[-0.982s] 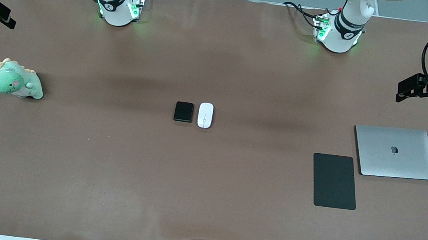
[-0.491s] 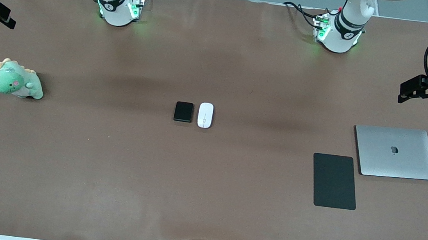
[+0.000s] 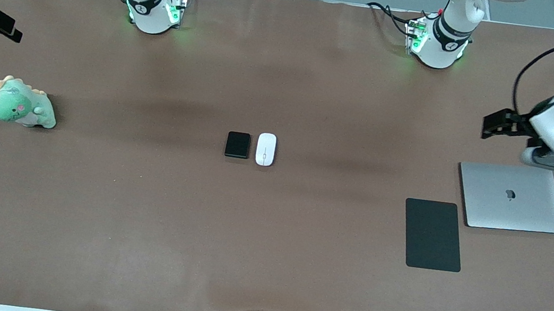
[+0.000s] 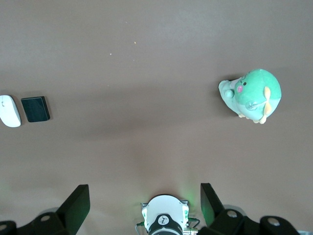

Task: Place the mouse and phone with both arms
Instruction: 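Reach the left gripper over the white mouse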

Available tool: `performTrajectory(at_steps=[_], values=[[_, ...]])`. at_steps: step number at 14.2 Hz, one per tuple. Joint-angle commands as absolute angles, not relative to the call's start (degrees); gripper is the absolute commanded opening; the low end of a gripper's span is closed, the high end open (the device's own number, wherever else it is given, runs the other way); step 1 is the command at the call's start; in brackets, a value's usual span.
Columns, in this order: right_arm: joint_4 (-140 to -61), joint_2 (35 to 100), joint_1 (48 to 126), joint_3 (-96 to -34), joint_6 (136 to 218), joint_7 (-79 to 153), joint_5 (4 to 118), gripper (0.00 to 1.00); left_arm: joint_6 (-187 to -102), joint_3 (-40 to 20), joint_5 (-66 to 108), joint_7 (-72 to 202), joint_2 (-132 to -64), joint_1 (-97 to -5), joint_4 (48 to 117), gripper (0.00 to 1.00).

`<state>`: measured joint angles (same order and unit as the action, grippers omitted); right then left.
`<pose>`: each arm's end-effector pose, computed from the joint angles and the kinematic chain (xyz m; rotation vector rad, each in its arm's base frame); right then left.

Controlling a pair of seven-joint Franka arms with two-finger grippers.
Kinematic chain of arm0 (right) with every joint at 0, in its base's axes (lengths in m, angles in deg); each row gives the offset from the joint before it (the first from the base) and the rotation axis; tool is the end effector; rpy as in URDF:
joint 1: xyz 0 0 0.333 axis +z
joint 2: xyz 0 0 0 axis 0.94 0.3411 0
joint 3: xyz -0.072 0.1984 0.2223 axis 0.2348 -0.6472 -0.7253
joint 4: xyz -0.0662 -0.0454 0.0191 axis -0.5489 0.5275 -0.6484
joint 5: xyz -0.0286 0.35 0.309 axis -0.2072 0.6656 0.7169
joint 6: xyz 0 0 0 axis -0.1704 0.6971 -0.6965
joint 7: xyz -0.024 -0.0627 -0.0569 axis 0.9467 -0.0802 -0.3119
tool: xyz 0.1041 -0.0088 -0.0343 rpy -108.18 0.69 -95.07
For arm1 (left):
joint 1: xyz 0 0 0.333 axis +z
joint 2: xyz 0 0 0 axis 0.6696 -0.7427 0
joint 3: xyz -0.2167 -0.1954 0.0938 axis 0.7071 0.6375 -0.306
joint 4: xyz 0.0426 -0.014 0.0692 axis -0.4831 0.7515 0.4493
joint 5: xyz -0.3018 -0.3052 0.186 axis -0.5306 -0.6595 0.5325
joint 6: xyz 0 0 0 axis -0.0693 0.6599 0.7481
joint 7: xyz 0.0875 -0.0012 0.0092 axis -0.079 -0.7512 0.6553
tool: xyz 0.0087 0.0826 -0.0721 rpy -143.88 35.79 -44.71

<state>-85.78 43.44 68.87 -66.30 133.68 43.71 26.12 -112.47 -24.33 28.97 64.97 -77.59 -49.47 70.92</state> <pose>0.5923 -0.0498 0.6461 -3.0795 0.1722 0.3177 0.6343 -0.1269 0.5686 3.1272 -0.1359 -0.2223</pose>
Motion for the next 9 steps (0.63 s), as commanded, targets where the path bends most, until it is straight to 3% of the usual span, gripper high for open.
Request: performTrajectory(at_steps=[1,9], values=[[-85.28,44.03,67.33,-66.85,132.69,43.10,25.33,1.00,-112.76,-24.21,28.29,71.47,-78.77,-53.89,70.89,1.00],[-84.76,45.09,67.86,-66.93,133.21,43.19,25.42,1.00,-121.97,-24.21,28.29,88.26,-82.73,-65.05,74.31,1.00]])
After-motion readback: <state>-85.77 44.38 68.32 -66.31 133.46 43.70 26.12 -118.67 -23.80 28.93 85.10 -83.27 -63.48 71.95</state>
